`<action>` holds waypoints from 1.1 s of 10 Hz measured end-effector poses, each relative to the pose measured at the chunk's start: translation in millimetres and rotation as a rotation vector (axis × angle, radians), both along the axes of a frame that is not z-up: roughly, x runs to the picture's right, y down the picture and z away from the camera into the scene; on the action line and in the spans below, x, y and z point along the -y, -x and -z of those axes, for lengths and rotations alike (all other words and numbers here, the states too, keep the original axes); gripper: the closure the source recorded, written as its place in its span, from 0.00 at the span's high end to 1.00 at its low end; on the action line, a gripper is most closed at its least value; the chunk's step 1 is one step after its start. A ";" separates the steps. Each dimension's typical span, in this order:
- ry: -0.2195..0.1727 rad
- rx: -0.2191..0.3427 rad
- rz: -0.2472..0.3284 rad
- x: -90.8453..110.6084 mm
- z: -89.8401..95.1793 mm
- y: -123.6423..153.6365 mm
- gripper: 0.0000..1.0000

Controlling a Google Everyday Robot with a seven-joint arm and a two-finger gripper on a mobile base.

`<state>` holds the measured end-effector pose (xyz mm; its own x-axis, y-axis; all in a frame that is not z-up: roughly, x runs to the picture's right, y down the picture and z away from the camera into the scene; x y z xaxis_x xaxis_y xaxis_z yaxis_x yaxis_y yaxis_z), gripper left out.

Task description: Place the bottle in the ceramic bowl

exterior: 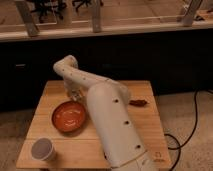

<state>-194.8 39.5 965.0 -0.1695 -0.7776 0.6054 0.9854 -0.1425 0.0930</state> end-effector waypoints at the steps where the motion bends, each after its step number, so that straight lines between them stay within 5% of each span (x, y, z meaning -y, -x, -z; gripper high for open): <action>1: -0.004 0.005 -0.005 1.1 0.9 -0.1 0.03; 7: -0.034 0.047 -0.055 13.6 10.4 -9.0 0.00; 11: -0.056 0.124 -0.091 19.0 22.8 -12.6 0.00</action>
<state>-182.2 20.5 942.2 -0.1672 -0.8252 0.5395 0.9760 -0.0613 0.2088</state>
